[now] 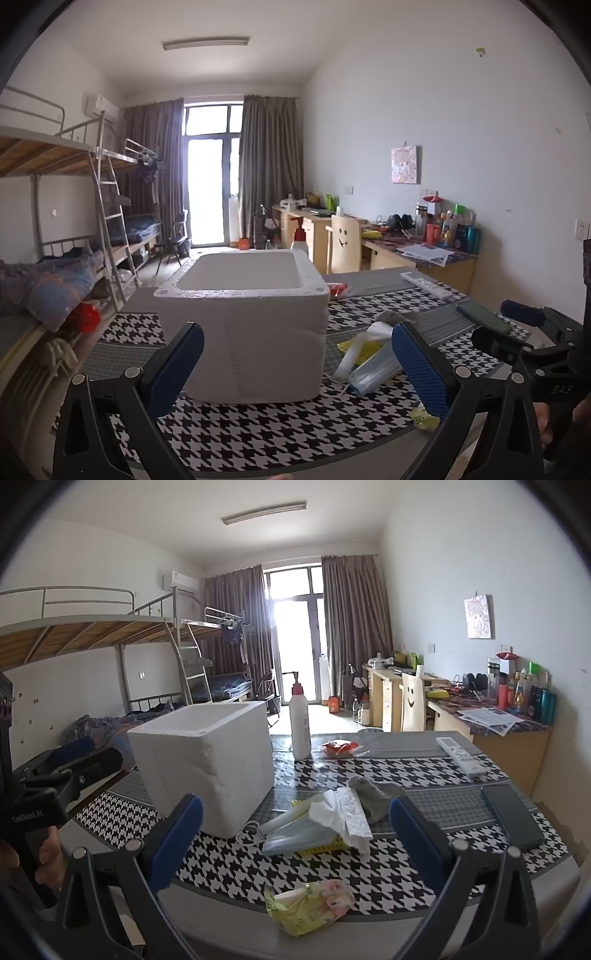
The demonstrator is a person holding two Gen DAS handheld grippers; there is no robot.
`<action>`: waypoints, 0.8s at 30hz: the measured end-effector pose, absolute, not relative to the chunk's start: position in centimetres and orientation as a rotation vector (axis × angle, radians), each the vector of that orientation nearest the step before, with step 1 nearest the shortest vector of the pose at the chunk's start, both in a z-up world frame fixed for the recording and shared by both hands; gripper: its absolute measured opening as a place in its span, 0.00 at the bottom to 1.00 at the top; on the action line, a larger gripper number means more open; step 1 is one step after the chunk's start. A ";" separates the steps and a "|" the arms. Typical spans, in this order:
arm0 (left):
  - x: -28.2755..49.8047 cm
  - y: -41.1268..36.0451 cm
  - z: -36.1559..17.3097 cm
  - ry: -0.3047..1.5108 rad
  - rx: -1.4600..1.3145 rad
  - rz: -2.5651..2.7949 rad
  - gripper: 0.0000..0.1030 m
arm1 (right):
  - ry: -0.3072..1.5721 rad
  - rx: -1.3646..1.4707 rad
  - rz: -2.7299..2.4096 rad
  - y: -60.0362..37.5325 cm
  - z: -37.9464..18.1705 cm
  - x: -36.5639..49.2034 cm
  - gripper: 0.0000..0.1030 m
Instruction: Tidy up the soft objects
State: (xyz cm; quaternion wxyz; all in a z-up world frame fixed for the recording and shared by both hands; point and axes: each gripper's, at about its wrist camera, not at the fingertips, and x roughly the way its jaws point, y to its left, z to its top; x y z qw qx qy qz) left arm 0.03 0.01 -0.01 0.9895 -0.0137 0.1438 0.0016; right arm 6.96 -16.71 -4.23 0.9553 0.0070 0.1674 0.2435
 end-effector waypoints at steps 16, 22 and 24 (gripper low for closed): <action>0.0 -0.6 0.0 0.266 -0.004 -0.010 0.99 | 0.322 0.020 0.491 -16.8 -3.8 6.8 0.99; -0.1 -0.6 0.2 0.261 -0.010 -0.011 0.99 | 0.320 0.020 0.488 -17.0 -3.8 6.9 0.99; -0.1 -0.5 0.2 0.262 -0.010 -0.007 0.99 | 0.320 0.024 0.491 -17.0 -3.8 6.9 0.99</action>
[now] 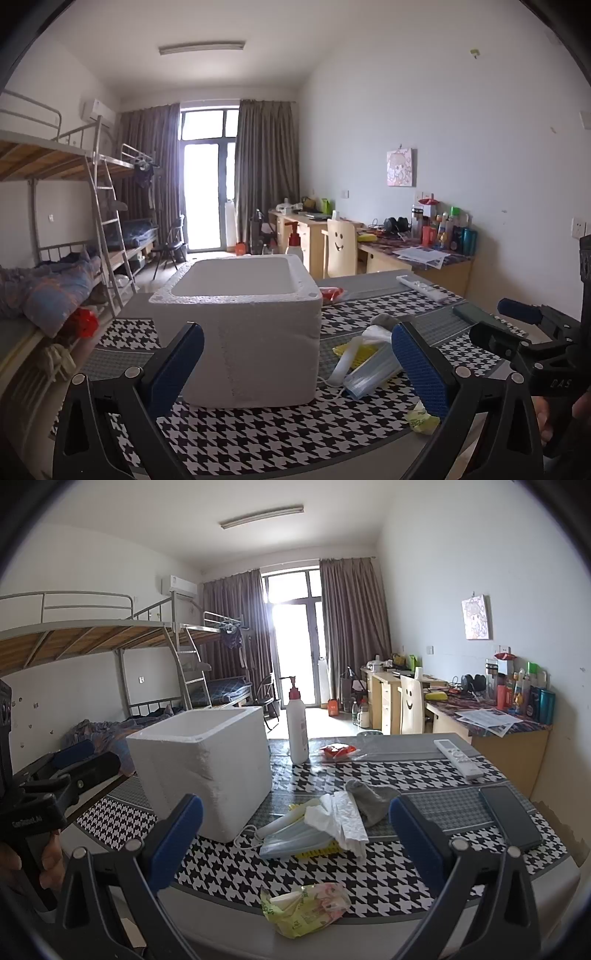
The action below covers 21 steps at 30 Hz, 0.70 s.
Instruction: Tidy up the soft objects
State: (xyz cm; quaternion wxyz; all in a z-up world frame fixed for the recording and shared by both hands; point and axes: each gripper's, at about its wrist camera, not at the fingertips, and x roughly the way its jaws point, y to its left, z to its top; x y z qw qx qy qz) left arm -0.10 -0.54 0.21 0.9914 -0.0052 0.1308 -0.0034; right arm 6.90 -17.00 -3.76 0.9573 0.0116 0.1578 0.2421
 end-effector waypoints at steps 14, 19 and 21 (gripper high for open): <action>-0.1 -0.3 0.1 0.266 -0.013 -0.005 0.99 | 0.323 0.026 0.489 -17.1 -3.7 7.0 0.99; -0.2 -0.5 0.3 0.263 -0.011 -0.003 0.99 | 0.317 0.027 0.490 -17.2 -3.8 7.0 0.99; -0.2 -0.6 0.3 0.262 -0.008 -0.006 0.99 | 0.318 0.030 0.494 -17.2 -3.7 7.0 0.99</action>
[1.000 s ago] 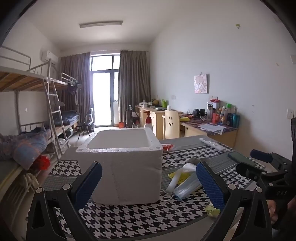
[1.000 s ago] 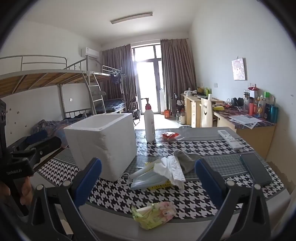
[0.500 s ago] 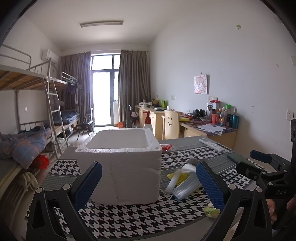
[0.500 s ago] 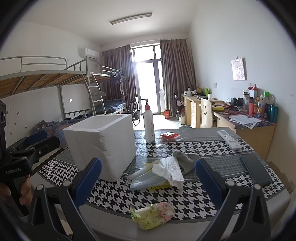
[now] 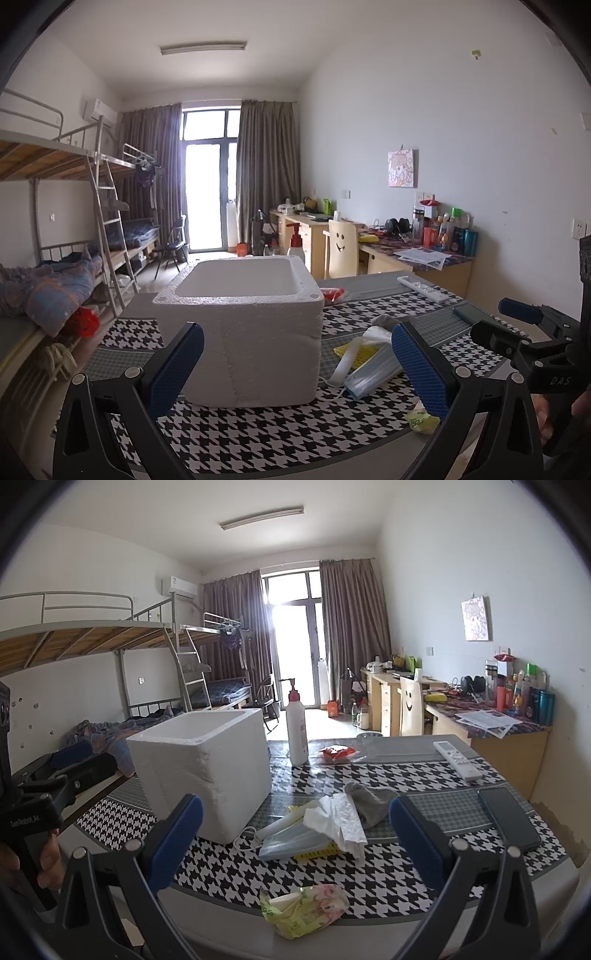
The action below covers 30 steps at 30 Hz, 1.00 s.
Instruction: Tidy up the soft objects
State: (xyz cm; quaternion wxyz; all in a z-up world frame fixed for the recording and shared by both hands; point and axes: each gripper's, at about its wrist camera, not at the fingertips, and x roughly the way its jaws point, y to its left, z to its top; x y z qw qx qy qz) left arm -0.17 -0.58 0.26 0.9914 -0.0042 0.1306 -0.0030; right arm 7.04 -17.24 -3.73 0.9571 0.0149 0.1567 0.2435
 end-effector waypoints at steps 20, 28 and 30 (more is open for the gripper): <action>0.6 -1.0 0.1 0.277 -0.016 -0.026 0.99 | 0.336 0.020 0.495 -17.5 -3.8 8.1 0.99; 1.3 -1.3 -0.3 0.293 -0.010 -0.056 0.99 | 0.346 0.022 0.479 -17.9 -4.2 9.0 0.99; 1.4 -1.5 -0.4 0.300 -0.009 -0.075 0.99 | 0.350 0.026 0.478 -18.1 -4.3 9.2 0.99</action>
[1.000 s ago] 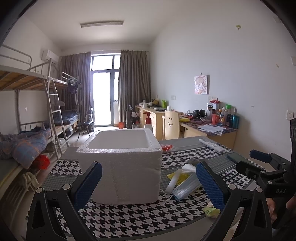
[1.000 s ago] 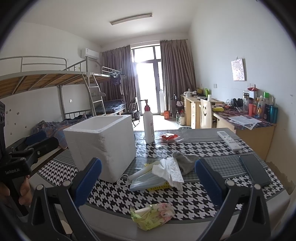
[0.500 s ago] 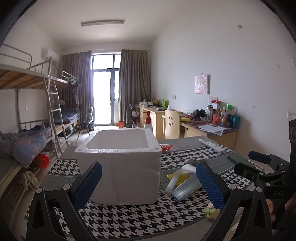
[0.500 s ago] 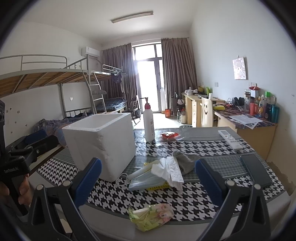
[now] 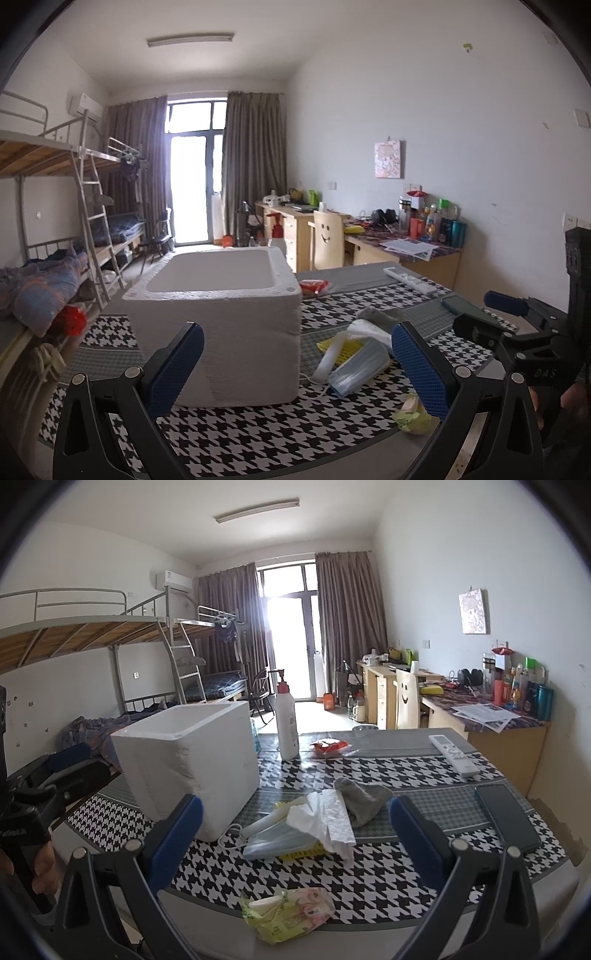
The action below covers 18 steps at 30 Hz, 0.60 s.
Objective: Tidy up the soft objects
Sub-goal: 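Grasp the yellow-green snack packet with the left tool while the right tool moves toward the grey sock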
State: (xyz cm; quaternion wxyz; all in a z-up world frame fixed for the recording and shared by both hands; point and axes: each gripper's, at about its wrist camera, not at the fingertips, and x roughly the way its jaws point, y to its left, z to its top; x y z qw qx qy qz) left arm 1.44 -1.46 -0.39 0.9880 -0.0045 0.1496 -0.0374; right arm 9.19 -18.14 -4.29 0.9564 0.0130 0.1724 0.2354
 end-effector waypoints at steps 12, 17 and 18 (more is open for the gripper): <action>2.3 -3.7 -1.4 0.368 0.023 -0.193 0.99 | 0.384 0.012 0.464 -18.7 -5.2 10.6 0.99; 2.8 -4.8 -2.2 0.416 0.034 -0.243 0.99 | 0.412 0.014 0.446 -19.1 -5.9 11.6 0.99; 2.9 -5.0 -2.3 0.421 0.037 -0.249 0.99 | 0.418 0.013 0.439 -19.2 -6.0 11.8 0.99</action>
